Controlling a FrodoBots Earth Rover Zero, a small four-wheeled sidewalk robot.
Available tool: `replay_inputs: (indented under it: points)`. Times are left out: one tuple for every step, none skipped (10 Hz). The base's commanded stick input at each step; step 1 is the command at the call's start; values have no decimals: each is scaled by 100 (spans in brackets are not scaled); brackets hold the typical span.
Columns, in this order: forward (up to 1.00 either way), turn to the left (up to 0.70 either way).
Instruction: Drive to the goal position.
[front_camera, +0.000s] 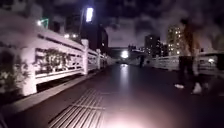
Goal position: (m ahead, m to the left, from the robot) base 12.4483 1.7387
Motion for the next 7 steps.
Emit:
replay_inputs:
  points:
    - [45, 0]
    - [45, 0]
    - [45, 0]
    - [45, 0]
    - [45, 0]
    - [45, 0]
    - [45, 0]
